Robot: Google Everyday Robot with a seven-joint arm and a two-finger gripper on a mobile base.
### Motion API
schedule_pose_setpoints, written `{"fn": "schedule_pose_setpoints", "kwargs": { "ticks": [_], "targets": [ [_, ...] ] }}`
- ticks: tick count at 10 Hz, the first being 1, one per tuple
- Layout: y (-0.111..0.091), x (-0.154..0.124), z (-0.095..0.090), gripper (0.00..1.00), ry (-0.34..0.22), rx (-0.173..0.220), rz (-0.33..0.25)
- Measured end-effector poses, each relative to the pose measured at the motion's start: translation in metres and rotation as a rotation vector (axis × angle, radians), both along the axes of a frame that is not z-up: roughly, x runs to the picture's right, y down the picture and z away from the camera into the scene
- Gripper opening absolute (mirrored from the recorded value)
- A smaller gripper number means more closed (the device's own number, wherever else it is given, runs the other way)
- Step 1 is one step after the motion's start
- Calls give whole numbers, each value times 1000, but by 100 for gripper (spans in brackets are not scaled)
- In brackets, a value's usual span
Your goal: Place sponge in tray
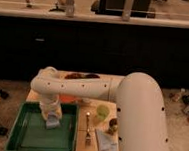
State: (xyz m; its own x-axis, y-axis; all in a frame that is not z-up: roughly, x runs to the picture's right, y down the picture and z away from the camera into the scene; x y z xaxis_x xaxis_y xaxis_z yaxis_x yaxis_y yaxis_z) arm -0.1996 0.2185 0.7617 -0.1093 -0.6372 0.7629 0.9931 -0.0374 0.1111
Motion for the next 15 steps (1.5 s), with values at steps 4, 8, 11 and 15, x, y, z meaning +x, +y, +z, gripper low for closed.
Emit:
{"fn": "schedule_pose_setpoints", "kwargs": {
  "ticks": [4,8,11,15],
  "targets": [
    [-2,7,-3,7,31,-11,17],
    [-5,13,-8,48,50,-7,28],
    [-6,14,-10,75,51,-10,34],
    [-7,18,-12,80,38,-20,38]
  ]
}}
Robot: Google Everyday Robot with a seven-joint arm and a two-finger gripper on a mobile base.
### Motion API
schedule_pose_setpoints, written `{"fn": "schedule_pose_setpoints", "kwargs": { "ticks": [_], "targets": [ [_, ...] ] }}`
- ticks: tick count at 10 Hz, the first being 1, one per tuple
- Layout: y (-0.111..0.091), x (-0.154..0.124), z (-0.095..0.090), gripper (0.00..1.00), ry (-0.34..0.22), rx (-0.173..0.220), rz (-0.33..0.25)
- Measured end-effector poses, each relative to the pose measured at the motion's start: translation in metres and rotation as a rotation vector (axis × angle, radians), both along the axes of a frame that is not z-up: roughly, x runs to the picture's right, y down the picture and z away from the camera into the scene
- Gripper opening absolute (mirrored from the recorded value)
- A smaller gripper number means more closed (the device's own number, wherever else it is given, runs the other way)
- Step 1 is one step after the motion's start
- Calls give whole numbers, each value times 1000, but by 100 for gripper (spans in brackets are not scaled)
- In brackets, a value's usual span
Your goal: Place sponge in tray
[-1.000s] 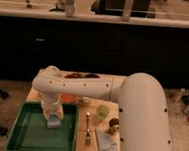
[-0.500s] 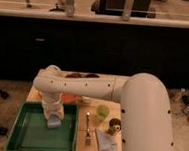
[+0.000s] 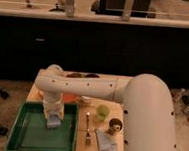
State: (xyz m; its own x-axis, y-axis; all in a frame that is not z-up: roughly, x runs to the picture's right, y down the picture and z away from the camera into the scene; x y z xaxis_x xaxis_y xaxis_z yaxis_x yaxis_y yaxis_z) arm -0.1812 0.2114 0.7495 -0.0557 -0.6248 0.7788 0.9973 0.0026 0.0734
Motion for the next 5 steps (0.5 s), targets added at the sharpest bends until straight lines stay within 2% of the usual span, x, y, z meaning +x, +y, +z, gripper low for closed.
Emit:
{"fn": "schedule_pose_setpoints", "kwargs": {
  "ticks": [5],
  "targets": [
    [-5,8,4,80,-25,-22,-3]
  ]
}}
